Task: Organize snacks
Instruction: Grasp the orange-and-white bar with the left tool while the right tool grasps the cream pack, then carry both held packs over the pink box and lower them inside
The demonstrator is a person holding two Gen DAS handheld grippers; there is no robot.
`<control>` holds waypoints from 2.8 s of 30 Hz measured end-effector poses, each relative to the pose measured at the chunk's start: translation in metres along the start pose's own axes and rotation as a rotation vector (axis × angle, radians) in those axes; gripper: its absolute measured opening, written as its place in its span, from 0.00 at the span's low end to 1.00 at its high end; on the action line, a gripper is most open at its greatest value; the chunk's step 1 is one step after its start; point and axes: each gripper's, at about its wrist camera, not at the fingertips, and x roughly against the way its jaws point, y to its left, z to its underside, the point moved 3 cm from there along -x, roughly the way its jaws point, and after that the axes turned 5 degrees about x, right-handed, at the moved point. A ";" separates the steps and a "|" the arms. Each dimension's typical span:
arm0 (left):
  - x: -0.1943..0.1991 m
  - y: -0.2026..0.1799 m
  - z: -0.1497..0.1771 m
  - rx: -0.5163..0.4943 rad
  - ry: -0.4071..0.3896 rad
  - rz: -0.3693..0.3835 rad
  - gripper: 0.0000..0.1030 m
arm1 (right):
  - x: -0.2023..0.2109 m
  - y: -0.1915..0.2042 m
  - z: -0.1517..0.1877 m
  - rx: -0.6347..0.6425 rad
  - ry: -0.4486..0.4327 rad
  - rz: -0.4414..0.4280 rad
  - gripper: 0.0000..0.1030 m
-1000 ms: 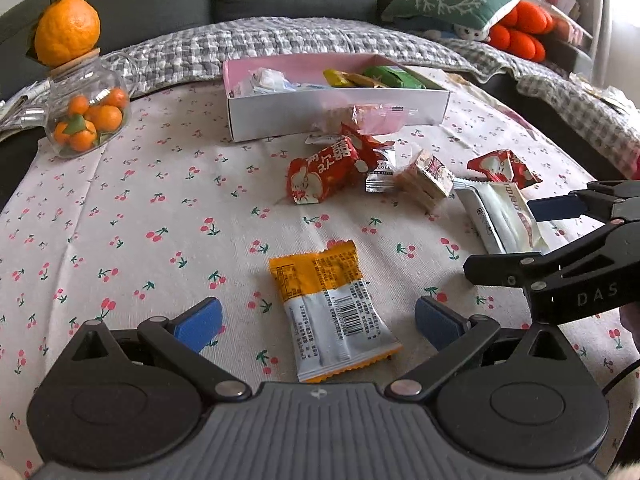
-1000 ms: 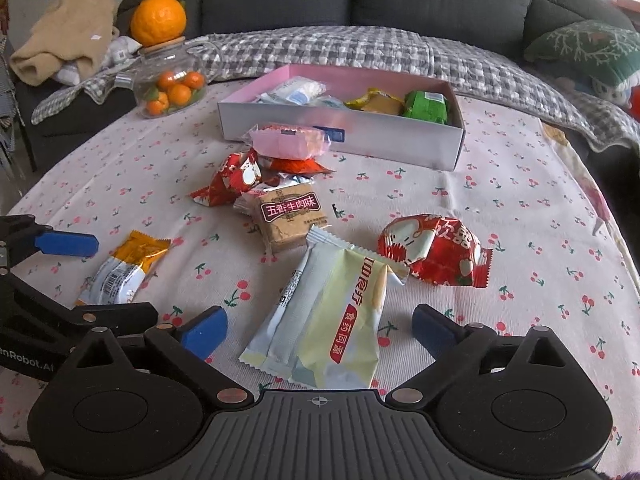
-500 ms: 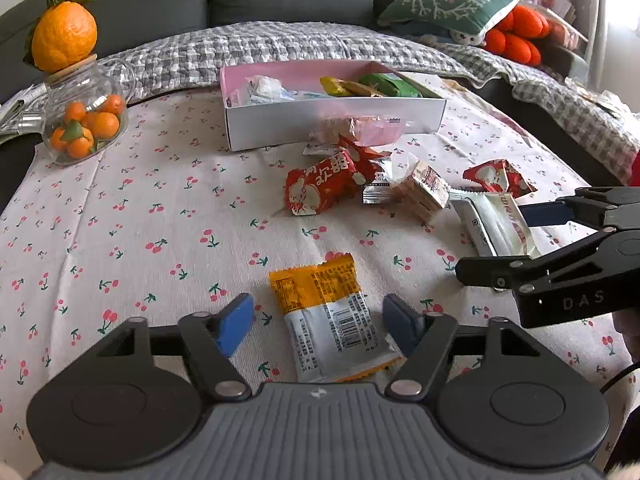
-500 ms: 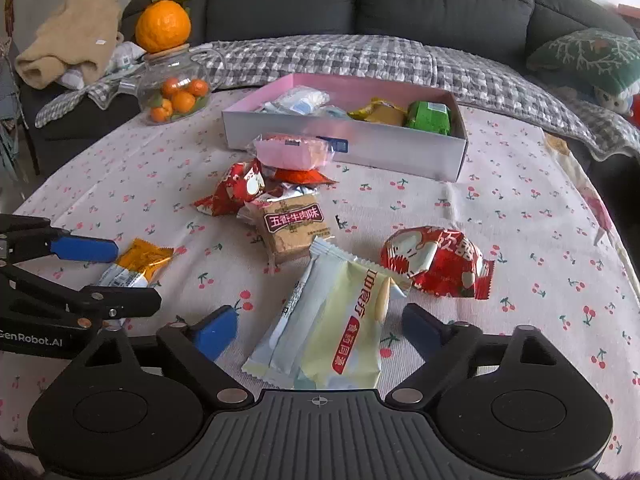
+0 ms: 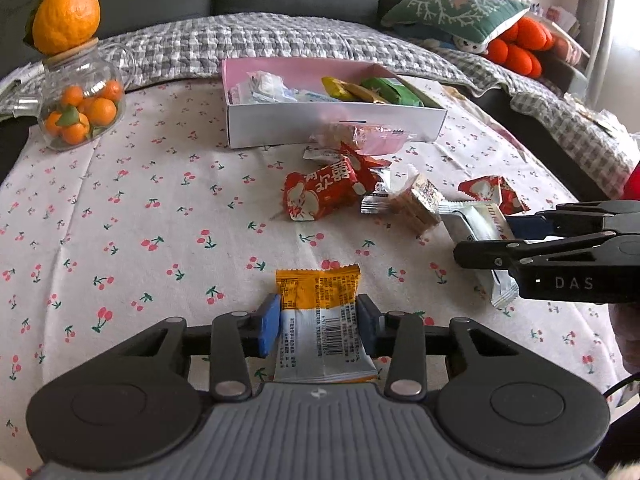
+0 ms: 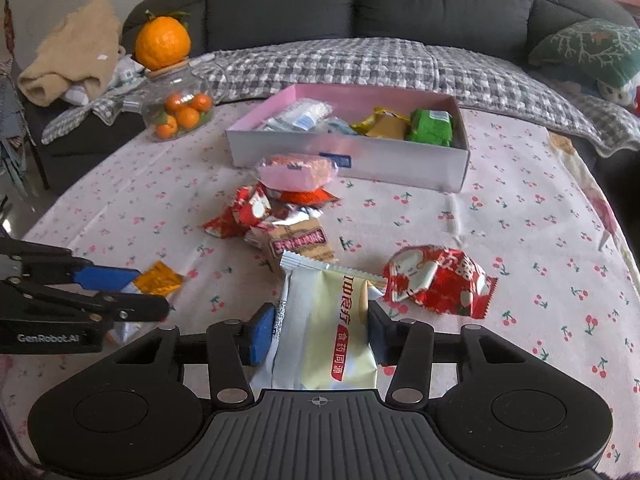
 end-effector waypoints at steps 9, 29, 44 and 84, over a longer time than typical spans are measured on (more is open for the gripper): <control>0.007 0.002 -0.014 0.048 -0.008 0.025 0.36 | 0.013 -0.002 -0.016 -0.048 -0.018 -0.065 0.46; 0.017 0.014 -0.071 0.173 -0.038 0.036 0.36 | 0.026 -0.045 -0.077 -0.244 0.001 -0.040 0.46; 0.001 0.010 -0.120 0.242 -0.072 0.057 0.36 | 0.008 -0.072 -0.114 -0.398 0.044 -0.006 0.46; -0.105 0.017 -0.177 0.405 -0.023 0.103 0.39 | -0.087 -0.130 -0.168 -0.606 -0.030 -0.058 0.46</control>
